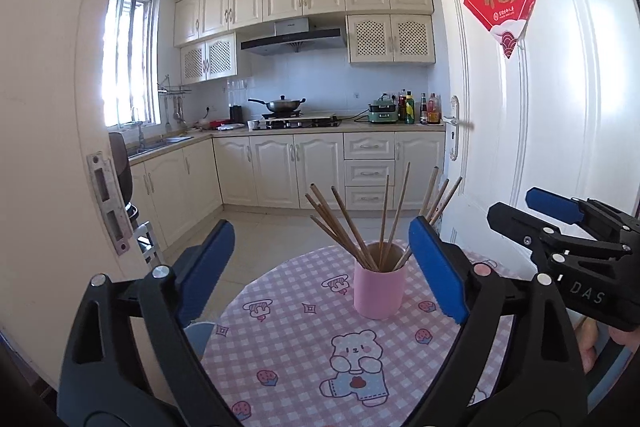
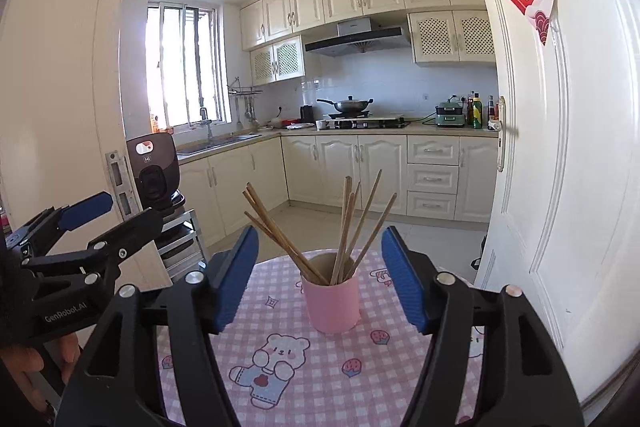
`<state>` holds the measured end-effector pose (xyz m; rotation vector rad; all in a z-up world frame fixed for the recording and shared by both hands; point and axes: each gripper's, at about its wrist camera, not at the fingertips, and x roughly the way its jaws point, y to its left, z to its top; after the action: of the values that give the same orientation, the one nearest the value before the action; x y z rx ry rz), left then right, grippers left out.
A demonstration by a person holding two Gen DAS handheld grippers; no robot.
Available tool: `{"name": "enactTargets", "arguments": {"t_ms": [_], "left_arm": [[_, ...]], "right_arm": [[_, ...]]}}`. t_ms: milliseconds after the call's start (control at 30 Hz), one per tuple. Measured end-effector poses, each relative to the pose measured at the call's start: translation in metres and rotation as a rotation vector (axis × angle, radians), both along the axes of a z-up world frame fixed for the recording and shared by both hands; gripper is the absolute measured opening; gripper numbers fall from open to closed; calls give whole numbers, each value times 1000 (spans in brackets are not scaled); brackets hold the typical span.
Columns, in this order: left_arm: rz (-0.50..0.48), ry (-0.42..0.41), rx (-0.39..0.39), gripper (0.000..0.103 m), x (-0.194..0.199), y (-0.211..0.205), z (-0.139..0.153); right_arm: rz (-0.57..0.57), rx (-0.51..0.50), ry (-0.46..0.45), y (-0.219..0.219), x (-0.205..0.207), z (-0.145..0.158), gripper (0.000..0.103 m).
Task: Organize utensils
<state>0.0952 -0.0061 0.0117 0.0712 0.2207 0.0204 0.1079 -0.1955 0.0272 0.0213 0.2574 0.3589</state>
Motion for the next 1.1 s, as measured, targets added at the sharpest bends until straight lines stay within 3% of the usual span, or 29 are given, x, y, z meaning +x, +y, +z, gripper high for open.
{"name": "enactTargets", "arguments": {"t_ms": [300, 433, 700, 1100], "left_arm": [[-26, -47, 13, 95, -57, 3, -4], [-22, -54, 0, 95, -77, 3, -9], [-8, -106, -24, 96, -106, 6, -12], [-2, -179, -33, 97, -125, 8, -6]], "right_arm": [[-52, -31, -102, 1, -67, 2, 92], [-63, -73, -101, 10, -85, -7, 93], [-86, -60, -153, 11, -110, -10, 94], [-91, -51, -212, 12, -129, -4, 95]]}}
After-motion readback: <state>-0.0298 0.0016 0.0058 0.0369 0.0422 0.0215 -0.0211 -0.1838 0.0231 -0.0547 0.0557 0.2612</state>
